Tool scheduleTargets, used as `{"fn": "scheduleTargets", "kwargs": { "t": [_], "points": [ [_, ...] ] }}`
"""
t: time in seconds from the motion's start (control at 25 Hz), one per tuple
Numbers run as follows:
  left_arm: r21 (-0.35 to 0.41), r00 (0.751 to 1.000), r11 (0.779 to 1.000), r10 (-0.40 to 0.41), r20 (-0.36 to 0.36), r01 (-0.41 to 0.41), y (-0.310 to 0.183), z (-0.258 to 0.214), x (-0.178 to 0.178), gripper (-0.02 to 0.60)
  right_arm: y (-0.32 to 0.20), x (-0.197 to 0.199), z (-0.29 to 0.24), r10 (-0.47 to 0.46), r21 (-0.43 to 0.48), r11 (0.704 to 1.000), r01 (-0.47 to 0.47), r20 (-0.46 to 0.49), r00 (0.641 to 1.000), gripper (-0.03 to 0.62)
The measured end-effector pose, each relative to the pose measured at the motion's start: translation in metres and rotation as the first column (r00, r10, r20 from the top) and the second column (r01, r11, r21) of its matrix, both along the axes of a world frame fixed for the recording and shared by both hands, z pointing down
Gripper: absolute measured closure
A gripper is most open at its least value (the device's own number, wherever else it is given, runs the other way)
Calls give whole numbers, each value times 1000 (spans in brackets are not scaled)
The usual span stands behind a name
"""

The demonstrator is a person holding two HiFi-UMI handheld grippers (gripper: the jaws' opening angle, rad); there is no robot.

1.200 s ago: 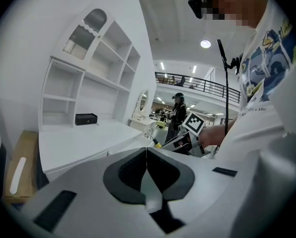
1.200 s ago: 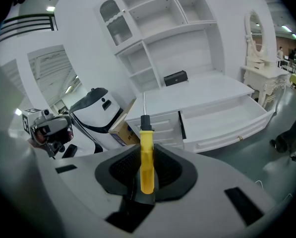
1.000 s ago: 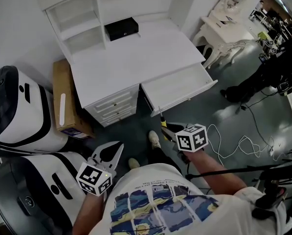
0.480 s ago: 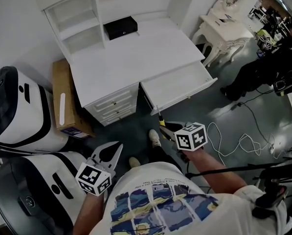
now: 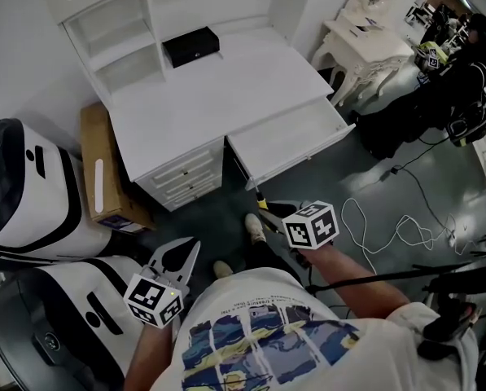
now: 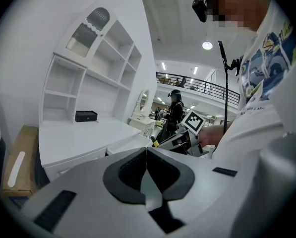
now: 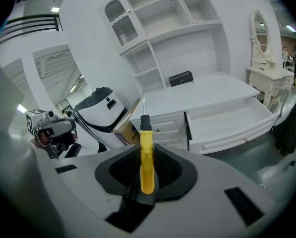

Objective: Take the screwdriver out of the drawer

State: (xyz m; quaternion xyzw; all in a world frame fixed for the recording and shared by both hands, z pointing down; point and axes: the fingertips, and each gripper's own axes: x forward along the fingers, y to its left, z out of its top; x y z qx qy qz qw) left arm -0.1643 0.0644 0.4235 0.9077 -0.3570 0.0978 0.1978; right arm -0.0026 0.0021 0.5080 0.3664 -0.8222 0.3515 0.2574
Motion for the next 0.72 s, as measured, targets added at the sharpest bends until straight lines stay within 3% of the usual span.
{"fn": "scheduleTargets", "kwargs": {
  "t": [0.72],
  "points": [
    [-20, 1000, 1000, 0, 13, 0, -2, 11, -5, 568, -5, -8, 16, -8, -3, 1000, 8, 5, 1000, 496]
  ]
}}
